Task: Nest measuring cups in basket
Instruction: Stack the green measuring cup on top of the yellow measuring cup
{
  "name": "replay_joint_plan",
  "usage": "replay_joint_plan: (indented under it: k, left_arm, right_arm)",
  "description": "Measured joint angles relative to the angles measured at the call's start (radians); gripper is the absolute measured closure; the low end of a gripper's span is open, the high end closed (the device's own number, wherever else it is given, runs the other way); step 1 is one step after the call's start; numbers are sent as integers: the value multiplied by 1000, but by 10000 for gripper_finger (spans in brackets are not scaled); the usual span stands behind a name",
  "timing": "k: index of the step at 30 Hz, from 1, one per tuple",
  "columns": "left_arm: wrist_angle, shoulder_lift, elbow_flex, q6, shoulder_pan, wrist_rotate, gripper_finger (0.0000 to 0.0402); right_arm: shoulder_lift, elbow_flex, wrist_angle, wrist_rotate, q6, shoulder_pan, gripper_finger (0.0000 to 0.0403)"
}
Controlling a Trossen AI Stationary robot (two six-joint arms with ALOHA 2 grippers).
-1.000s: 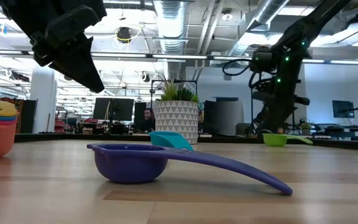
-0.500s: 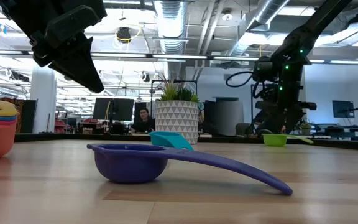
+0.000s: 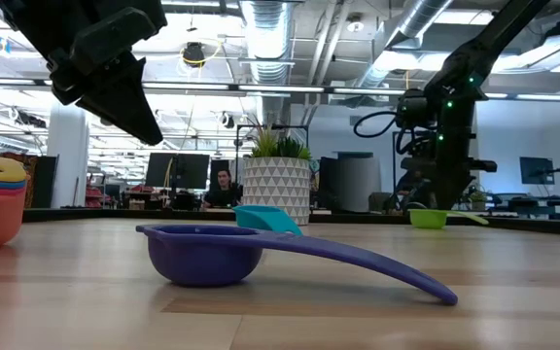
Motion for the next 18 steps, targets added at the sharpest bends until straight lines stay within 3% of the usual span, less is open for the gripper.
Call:
replay_joint_plan:
  k: [8, 18]
  left_arm:
    - [0, 0, 0, -16, -3, 1, 377]
    - [-1, 0, 0, -16, -3, 1, 377]
  right_arm:
    - [0, 0, 0, 0, 0, 13, 346]
    - [0, 0, 0, -40, 10, 45, 287]
